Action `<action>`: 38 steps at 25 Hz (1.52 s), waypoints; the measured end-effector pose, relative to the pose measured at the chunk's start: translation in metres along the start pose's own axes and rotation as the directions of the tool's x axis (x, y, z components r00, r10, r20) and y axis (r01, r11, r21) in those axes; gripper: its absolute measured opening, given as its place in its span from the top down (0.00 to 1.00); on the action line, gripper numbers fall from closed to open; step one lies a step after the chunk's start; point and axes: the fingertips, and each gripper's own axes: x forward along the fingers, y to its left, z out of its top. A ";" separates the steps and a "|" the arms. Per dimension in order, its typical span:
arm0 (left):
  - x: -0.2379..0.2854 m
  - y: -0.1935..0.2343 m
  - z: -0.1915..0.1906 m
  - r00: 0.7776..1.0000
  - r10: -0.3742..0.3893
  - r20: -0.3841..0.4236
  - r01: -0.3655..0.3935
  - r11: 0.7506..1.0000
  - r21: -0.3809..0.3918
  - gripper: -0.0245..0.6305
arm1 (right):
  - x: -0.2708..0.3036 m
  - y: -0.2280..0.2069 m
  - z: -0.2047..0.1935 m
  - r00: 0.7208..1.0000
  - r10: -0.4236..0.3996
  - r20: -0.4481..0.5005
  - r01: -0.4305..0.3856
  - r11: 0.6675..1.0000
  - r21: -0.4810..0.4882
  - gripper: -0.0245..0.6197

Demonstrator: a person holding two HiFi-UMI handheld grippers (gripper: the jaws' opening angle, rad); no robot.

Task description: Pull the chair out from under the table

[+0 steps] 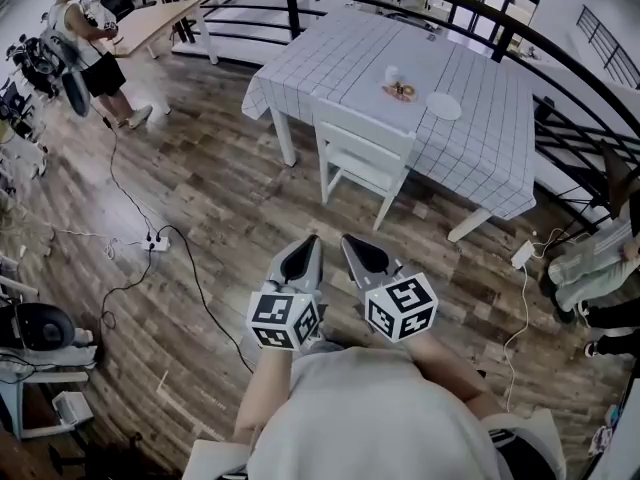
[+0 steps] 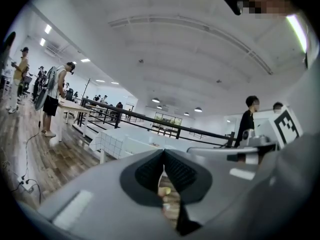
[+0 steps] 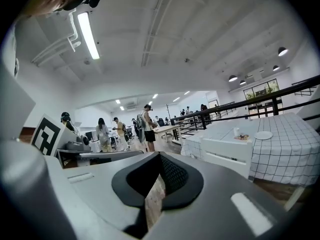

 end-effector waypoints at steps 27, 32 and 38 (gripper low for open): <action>0.047 0.108 0.019 0.990 -0.132 -0.048 0.133 0.991 0.014 0.95 | 0.110 0.011 -0.007 0.991 -0.134 -0.016 0.134 0.990 0.031 0.96; 0.053 0.110 0.017 0.987 -0.148 -0.062 0.149 0.989 0.007 0.95 | 0.113 0.008 -0.009 0.988 -0.148 -0.029 0.149 0.988 0.035 0.96; 0.070 0.111 0.012 0.983 -0.164 -0.084 0.166 0.986 0.009 0.95 | 0.122 -0.010 -0.010 0.985 -0.169 -0.036 0.171 0.984 0.050 0.96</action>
